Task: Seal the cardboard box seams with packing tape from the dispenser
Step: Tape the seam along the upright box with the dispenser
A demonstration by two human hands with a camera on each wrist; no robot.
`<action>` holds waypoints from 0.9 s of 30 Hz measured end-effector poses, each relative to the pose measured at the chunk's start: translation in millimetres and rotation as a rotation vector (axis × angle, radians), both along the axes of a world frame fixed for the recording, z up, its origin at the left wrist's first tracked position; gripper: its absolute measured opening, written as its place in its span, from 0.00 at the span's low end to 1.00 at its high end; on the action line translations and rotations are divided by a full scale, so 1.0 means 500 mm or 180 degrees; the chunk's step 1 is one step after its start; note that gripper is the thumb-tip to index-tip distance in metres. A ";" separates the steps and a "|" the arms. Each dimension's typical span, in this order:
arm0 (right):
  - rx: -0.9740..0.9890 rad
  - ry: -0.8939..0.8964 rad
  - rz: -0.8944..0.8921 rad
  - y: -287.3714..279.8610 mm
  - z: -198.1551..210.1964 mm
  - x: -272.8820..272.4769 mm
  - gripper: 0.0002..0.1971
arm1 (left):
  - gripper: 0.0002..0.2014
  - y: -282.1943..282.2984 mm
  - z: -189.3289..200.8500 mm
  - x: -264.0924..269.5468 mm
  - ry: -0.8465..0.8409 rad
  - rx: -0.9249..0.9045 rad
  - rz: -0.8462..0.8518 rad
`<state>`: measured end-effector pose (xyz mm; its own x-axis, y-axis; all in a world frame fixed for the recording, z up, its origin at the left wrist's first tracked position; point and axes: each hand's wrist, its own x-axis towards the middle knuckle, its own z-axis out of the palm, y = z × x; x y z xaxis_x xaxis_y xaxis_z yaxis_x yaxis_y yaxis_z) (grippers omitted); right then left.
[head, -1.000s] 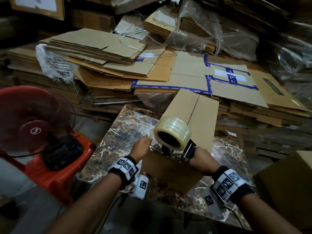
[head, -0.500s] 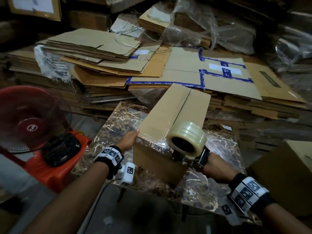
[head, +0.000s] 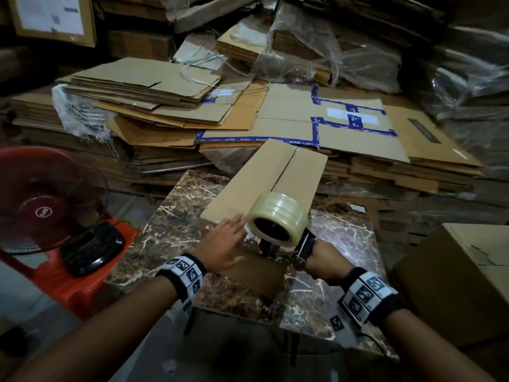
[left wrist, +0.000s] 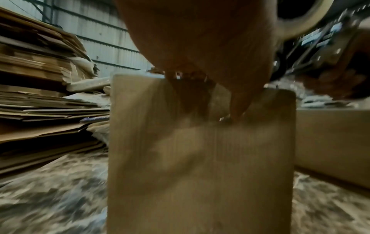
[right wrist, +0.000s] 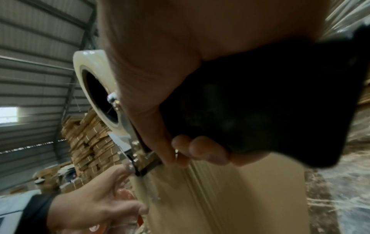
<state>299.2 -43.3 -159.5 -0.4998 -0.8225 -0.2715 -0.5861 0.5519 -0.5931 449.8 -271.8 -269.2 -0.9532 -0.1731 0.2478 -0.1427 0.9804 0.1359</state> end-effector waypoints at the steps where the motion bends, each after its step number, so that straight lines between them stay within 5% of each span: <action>1: -0.0039 -0.0039 -0.0018 0.001 -0.001 0.000 0.17 | 0.39 -0.001 -0.004 -0.008 0.0002 -0.0037 0.0061; 5: -0.0091 -0.0110 0.0006 0.013 -0.007 -0.006 0.18 | 0.35 -0.014 -0.018 -0.018 0.0023 -0.0039 0.0213; 11: -0.0069 -0.0471 -0.0405 0.083 -0.017 -0.040 0.02 | 0.34 -0.001 -0.014 -0.020 0.0208 -0.0036 0.0304; 18: -0.0219 -0.0194 -0.0316 0.125 -0.040 -0.055 0.02 | 0.41 0.038 0.006 -0.031 -0.0227 -0.0185 0.0468; 23: -0.0179 -0.0104 -0.0326 0.127 -0.053 -0.063 0.04 | 0.45 0.090 0.007 -0.070 -0.0372 -0.0462 -0.0073; 27: -0.0230 -0.0017 -0.0276 0.128 -0.060 -0.060 0.04 | 0.41 0.097 -0.001 -0.086 -0.0268 -0.0298 -0.0010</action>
<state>269.1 20.8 -189.4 -0.5688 -0.7937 -0.2157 -0.5348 0.5561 -0.6362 406.6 -223.6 -269.6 -0.9718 -0.1500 0.1817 -0.1467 0.9887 0.0313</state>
